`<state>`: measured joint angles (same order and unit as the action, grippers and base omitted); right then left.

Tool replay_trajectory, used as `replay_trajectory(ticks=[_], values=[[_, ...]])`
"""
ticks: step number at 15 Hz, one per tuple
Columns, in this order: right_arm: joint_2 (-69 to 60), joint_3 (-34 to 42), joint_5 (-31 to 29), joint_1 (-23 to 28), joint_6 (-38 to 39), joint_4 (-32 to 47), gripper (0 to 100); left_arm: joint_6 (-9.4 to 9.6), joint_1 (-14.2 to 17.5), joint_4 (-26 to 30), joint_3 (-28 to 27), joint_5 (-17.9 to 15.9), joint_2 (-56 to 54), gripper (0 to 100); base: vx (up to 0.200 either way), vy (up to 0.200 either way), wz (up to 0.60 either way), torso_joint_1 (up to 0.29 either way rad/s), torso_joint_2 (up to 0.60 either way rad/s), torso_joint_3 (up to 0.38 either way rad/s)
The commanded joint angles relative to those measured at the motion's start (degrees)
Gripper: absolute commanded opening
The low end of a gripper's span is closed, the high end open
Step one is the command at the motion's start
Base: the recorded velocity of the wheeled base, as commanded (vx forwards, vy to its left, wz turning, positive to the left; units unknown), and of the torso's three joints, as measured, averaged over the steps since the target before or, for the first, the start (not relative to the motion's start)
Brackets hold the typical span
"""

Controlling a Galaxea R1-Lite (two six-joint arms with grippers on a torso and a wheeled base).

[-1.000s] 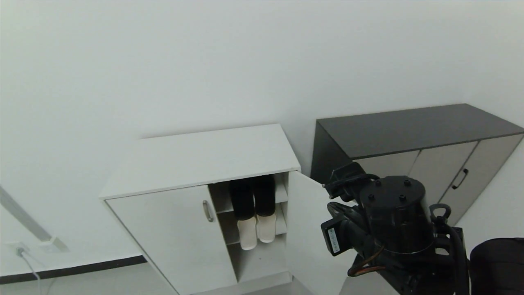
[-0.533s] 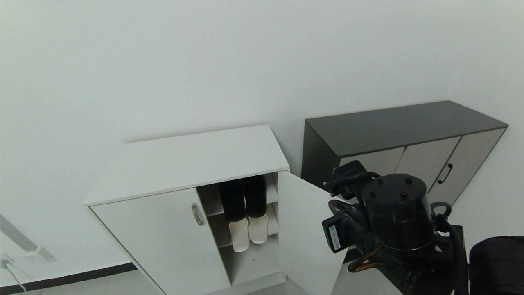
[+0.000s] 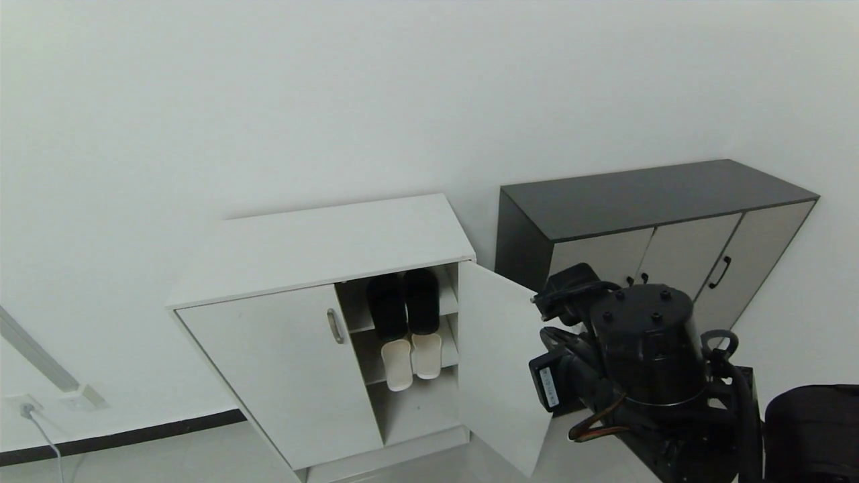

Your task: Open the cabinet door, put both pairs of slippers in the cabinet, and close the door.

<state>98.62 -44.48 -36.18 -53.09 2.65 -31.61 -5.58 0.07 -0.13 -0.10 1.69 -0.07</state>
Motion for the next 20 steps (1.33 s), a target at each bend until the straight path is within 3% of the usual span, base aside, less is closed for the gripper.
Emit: replay_trajectory(ticks=[1,3,5,8,12,20], values=[[0.2,0.0,0.1,0.4,0.0,0.0,0,-0.04,0.0,0.0,0.1,0.1,0.1,0,0.0,0.0,0.0,0.0,0.0,0.0],[-0.1,-0.1,-0.1,1.2,-0.1,0.1,0,-0.04,0.0,0.0,0.0,0.1,0.1,0,0.0,0.0,0.0,0.0,0.0,0.0],[0.2,-1.3,1.0,5.9,-0.7,0.1,0,-0.04,0.0,0.0,0.0,0.0,0.1,0,0.0,0.0,0.0,0.0,0.0,0.0],[1.8,-4.4,13.4,15.8,-0.8,0.2,0,-0.04,0.0,0.0,0.0,0.0,0.1,0,0.0,0.0,0.0,0.0,0.0,0.0],[8.5,-12.0,17.7,24.3,-0.9,0.9,0,-0.04,0.0,0.0,0.0,0.0,0.1,0,0.0,0.0,0.0,0.0,0.0,0.0],[21.5,-24.2,21.2,30.5,-0.7,1.0,0,-0.04,0.0,0.0,0.0,0.3,0.1,0,0.0,0.0,0.0,0.0,0.0,0.0]])
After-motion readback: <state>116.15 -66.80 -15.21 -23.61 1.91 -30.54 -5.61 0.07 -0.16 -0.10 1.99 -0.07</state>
